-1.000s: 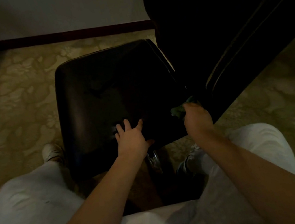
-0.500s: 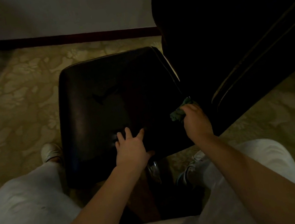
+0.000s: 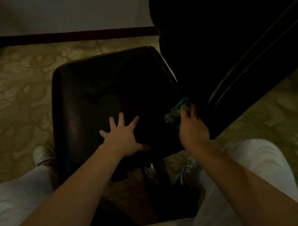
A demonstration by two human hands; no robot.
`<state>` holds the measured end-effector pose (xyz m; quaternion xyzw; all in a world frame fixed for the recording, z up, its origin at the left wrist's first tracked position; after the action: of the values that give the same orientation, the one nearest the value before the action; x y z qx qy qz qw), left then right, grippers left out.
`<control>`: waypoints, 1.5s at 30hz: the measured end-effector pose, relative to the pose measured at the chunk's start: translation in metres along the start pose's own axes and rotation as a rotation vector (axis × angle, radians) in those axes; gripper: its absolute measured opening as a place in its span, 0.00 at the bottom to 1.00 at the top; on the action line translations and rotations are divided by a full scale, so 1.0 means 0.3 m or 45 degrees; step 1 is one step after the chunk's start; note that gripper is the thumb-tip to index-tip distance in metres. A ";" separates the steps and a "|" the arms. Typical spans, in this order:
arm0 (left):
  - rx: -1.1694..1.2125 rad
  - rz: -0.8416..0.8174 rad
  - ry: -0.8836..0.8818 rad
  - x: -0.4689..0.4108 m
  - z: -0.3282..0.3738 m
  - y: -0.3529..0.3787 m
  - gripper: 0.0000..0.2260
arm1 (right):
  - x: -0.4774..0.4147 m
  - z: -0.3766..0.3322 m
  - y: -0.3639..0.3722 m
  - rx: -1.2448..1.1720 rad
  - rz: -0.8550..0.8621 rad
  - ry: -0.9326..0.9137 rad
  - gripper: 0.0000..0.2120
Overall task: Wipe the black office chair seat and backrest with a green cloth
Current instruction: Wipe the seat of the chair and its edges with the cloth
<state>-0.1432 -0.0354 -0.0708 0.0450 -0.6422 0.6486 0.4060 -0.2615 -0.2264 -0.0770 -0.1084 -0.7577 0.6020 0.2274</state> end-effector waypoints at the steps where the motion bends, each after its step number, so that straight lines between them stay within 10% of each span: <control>1: -0.002 -0.007 0.000 0.000 0.003 0.000 0.49 | -0.008 -0.005 0.000 0.002 -0.008 -0.001 0.26; 45: 0.019 -0.056 -0.069 -0.021 0.065 -0.027 0.55 | -0.020 0.029 0.001 -0.013 -0.062 -0.115 0.26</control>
<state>-0.1431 -0.0565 -0.0647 0.0795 -0.6470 0.6428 0.4023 -0.2604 -0.2364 -0.0799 -0.0637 -0.7728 0.5966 0.2070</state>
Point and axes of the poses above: each hand's wrist, its own x-axis away from the middle knuckle, its own y-axis out of the palm, z = x × y, the point moved 1 cm from there along -x, towards the middle knuckle, and after that the axes turned 8 degrees about -y, right-handed, at the moved point
